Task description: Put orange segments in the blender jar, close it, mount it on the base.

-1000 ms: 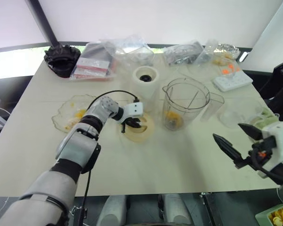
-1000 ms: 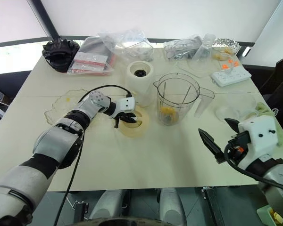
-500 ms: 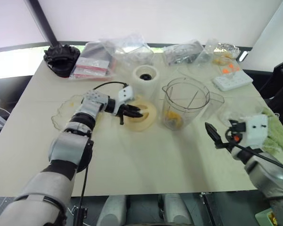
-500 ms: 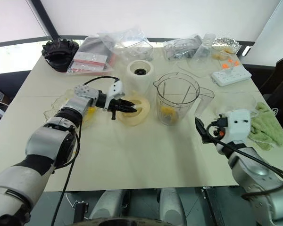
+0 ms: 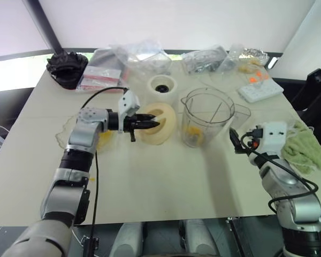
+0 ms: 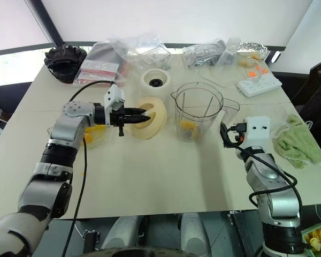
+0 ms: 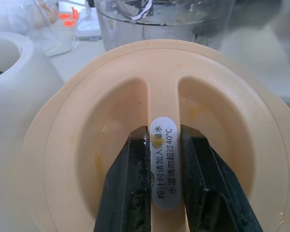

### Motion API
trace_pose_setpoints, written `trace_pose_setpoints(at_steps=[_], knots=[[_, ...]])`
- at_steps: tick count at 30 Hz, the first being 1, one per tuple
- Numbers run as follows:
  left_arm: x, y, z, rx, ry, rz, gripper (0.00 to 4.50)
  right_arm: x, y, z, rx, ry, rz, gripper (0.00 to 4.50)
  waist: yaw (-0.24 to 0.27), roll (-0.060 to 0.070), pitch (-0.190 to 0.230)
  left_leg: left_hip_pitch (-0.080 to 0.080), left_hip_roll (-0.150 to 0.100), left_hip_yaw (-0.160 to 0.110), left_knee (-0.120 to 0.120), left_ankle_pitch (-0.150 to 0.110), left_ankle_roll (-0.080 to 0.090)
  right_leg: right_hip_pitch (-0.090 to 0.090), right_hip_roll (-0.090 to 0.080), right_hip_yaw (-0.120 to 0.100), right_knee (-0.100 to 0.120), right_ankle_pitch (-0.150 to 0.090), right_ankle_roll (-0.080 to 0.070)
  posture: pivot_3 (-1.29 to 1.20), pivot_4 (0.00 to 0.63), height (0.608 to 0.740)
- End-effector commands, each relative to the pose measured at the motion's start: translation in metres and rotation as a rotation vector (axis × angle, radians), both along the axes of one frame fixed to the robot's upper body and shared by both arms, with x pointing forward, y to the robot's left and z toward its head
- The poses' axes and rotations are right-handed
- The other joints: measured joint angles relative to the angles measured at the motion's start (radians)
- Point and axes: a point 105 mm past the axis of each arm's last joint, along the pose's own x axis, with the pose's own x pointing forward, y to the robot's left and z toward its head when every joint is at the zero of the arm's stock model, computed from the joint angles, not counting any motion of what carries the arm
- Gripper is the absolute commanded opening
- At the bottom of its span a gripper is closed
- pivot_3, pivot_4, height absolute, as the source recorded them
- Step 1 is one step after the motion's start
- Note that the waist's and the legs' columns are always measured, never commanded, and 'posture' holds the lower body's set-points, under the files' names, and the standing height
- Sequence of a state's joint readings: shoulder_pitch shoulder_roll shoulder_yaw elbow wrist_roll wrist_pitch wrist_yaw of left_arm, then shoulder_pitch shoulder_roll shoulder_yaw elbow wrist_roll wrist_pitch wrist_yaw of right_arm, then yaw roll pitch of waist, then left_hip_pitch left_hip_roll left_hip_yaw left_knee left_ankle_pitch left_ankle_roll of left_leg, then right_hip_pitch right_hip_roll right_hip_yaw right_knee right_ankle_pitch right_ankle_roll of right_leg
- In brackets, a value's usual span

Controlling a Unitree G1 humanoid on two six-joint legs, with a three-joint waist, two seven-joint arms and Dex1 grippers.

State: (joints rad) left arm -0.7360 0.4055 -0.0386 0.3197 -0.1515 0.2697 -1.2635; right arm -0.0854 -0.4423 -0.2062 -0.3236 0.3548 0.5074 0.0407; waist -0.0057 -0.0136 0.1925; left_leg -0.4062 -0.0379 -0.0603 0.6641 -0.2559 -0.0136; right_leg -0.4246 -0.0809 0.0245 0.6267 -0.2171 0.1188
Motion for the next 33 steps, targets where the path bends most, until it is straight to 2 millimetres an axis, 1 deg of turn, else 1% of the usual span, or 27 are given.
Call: trace_pose_setpoints(at_steps=[1, 6, 9, 18, 25, 26, 27, 28, 32, 33], knots=[[-0.01, 0.002, 0.028, -0.03, -0.069, -0.007, 0.26, 0.007, -0.007, 0.012, 0.003, -0.065, -0.028, 4.5, -0.004, 0.0, 0.0, 0.0, 0.0, 0.0, 0.0, 0.0, 0.0, 0.0, 0.0, 0.0, 0.001, 0.0, 0.0, 0.0, 0.15, 0.74], [-0.022, 0.01, 0.044, -0.022, -0.078, -0.006, 0.26, 0.016, -0.004, 0.013, 0.023, -0.075, -0.018, 4.5, -0.009, 0.0, 0.0, 0.0, 0.0, 0.0, 0.0, 0.0, 0.0, 0.0, 0.0, 0.0, 0.002, 0.0, 0.0, 0.0, 0.15, 0.74], [-0.026, 0.014, 0.047, -0.003, -0.091, 0.0, 0.26, 0.021, -0.003, 0.013, 0.044, -0.084, -0.016, 4.5, -0.01, 0.0, 0.0, 0.001, 0.0, 0.0, 0.0, 0.0, 0.0, 0.0, 0.0, 0.0, 0.002, 0.0, 0.0, 0.0, 0.15, 0.74], [-0.026, 0.014, 0.051, -0.002, -0.105, 0.018, 0.26, 0.035, 0.008, 0.012, 0.061, -0.091, 0.02, 4.5, -0.01, 0.001, 0.0, 0.001, 0.0, 0.0, 0.0, 0.0, 0.0, 0.0, 0.0, 0.001, 0.002, 0.0, 0.0, 0.0, 0.15, 0.74], [-0.025, 0.015, 0.053, -0.002, -0.117, 0.033, 0.26, 0.044, 0.008, 0.011, 0.068, -0.096, 0.025, 4.5, -0.011, 0.001, 0.0, 0.001, 0.0, 0.0, 0.0, 0.0, 0.0, -0.001, 0.0, 0.001, 0.002, 0.0, 0.0, 0.0, 0.15, 0.74], [-0.024, 0.016, 0.053, 0.002, -0.122, 0.038, 0.26, 0.045, 0.008, 0.011, 0.07, -0.097, 0.026, 3.94, -0.011, 0.001, 0.0, 0.001, 0.0, 0.0, 0.0, 0.0, 0.0, -0.001, 0.0, 0.001, 0.002, 0.0, 0.0, 0.0, 0.15, 0.74], [-0.024, 0.017, 0.053, 0.005, -0.125, 0.041, 0.26, 0.046, 0.009, 0.01, 0.071, -0.097, 0.026, 3.73, -0.012, 0.001, 0.0, 0.001, 0.0, 0.0, 0.0, 0.0, 0.0, -0.001, 0.0, 0.001, 0.002, 0.0, 0.0, 0.0, 0.15, 0.74], [-0.024, 0.018, 0.054, 0.006, -0.128, 0.047, 0.26, 0.047, 0.009, 0.01, 0.073, -0.098, 0.029, 3.24, -0.012, 0.001, 0.0, 0.001, 0.0, 0.0, 0.0, 0.0, 0.0, -0.001, 0.0, 0.001, 0.002, 0.0, 0.0, 0.0, 0.15, 0.74], [-0.02, 0.029, 0.061, 0.006, -0.143, 0.091, 0.26, 0.052, 0.016, 0.01, 0.077, -0.105, 0.045, 1.08, -0.012, 0.001, 0.0, 0.001, 0.0, 0.0, 0.0, 0.0, 0.0, -0.001, 0.0, 0.001, 0.002, 0.0, 0.0, 0.0, 0.15, 0.74], [-0.019, 0.032, 0.064, 0.006, -0.148, 0.098, 0.26, 0.052, 0.018, 0.011, 0.079, -0.107, 0.053, 0.89, -0.01, 0.001, 0.0, 0.001, 0.0, 0.0, 0.0, 0.0, 0.0, -0.001, 0.0, 0.001, 0.002, 0.0, 0.0, 0.0, 0.15, 0.74]])
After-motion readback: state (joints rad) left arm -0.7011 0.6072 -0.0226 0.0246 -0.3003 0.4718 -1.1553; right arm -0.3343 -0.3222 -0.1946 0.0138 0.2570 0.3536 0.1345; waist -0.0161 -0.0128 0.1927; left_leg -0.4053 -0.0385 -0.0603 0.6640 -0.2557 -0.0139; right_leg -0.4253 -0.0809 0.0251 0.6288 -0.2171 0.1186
